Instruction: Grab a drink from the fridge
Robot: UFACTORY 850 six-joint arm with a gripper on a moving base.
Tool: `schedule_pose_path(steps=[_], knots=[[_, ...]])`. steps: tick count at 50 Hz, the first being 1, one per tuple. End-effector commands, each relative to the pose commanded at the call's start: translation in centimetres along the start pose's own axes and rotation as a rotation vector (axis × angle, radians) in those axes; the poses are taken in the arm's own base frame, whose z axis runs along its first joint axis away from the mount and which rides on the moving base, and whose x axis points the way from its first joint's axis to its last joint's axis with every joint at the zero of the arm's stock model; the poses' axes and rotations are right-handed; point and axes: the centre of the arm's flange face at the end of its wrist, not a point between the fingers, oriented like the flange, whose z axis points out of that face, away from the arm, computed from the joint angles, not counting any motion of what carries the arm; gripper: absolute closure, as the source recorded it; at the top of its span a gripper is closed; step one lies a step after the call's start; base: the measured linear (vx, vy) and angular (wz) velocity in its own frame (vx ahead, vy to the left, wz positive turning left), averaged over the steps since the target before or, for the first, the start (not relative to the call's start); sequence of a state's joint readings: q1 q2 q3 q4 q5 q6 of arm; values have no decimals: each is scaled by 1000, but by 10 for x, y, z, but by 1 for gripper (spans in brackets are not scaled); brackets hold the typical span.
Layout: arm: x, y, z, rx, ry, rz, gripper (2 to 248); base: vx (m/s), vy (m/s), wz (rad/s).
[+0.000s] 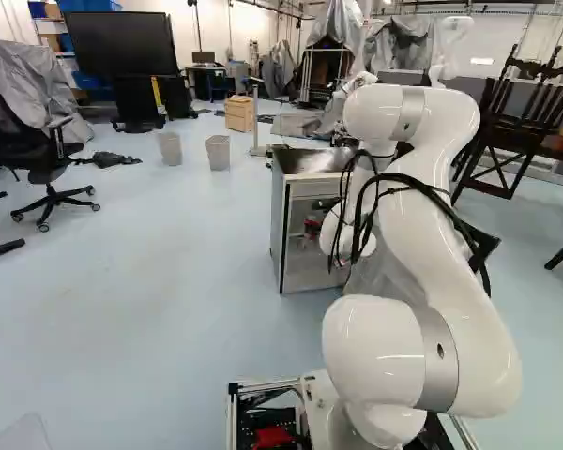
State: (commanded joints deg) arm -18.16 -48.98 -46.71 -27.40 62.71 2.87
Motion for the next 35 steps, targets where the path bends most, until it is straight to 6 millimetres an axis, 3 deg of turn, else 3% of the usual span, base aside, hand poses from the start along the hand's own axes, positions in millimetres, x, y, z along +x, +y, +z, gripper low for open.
schedule_pose_path(steps=[16,35], knots=[[9,-8,-35,-11,-3,8,157,0,0,0],[24,-13,-59,-19,16,2,157,0,0,0]])
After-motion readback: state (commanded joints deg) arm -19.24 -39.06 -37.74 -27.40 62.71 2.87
